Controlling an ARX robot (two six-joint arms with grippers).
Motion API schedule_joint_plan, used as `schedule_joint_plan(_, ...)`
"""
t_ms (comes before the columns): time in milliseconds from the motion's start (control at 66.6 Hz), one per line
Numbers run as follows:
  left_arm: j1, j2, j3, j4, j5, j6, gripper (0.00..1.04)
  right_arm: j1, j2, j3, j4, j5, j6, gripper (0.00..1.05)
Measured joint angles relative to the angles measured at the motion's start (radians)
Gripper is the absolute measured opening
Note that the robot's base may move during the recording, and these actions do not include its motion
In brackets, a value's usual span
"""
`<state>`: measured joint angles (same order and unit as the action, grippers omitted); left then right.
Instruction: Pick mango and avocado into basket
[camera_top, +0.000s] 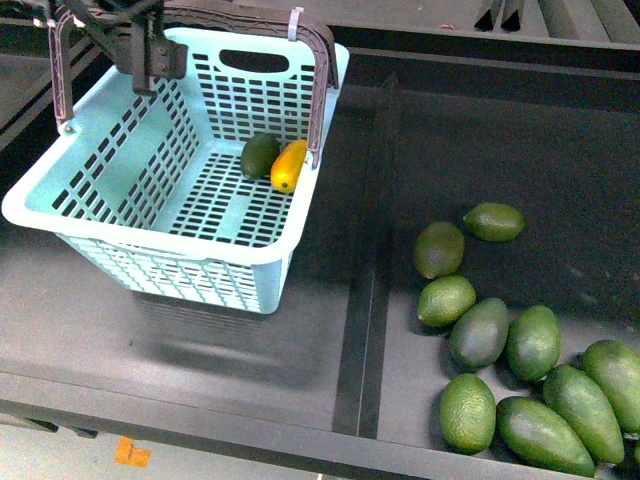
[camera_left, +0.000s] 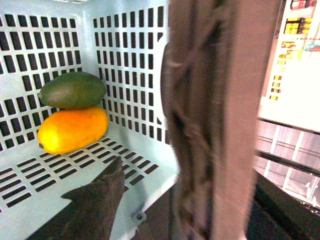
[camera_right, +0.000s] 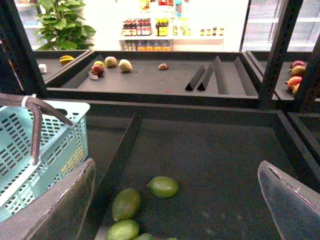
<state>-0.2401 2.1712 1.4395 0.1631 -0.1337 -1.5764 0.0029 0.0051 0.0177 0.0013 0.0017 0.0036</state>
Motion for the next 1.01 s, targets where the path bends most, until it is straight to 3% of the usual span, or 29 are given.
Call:
schedule_joint_plan(105,0.006,-0.152,-0.130,0.001,-0.040,0.000,0.98,0.000,0.000,0.000,0.000,0.000,0.000,0.96)
schedule_joint_plan(195,0.006,-0.321,-0.269,-0.077,-0.106,0.013,0.96,0.000,0.000,0.000,0.000,0.000,0.000,0.96)
schedule_joint_plan(315,0.005,-0.367,-0.286,-0.077,-0.106,0.030,0.96,0.000,0.000,0.000,0.000,0.000,0.000,0.96)
schedule_joint_plan(360,0.012,-0.366,-0.419,0.277,-0.084,0.317,0.84,0.000,0.000,0.000,0.000,0.000,0.000,0.96)
schedule_joint_plan(405,0.029,-0.398,-0.606,0.623,-0.055,0.780,0.68,0.000,0.000,0.000,0.000,0.000,0.000,0.96)
schedule_joint_plan(450,0.056,-0.475,-0.747,0.808,-0.040,1.134,0.53,0.000,0.000,0.000,0.000,0.000,0.000,0.96)
schedule_joint_plan(510,0.090,-0.590,-0.873,0.874,-0.019,1.410,0.33,0.000,0.000,0.000,0.000,0.000,0.000,0.96)
schedule_joint_plan(630,0.121,-0.705,-1.044,0.892,0.024,1.532,0.02,0.000,0.000,0.000,0.000,0.000,0.000,0.96)
schedule_joint_plan(840,0.173,-0.909,-1.267,0.924,0.070,1.558,0.02,0.000,0.000,0.000,0.000,0.000,0.000,0.96)
schedule_joint_plan(885,0.208,-0.942,-1.298,0.907,0.126,1.561,0.02,0.000,0.000,0.000,0.000,-0.001,0.000,0.96)
schedule_joint_plan(1005,0.236,-1.066,-1.344,0.836,0.131,1.562,0.02,0.000,0.000,0.000,-0.001,0.000,0.000,0.96)
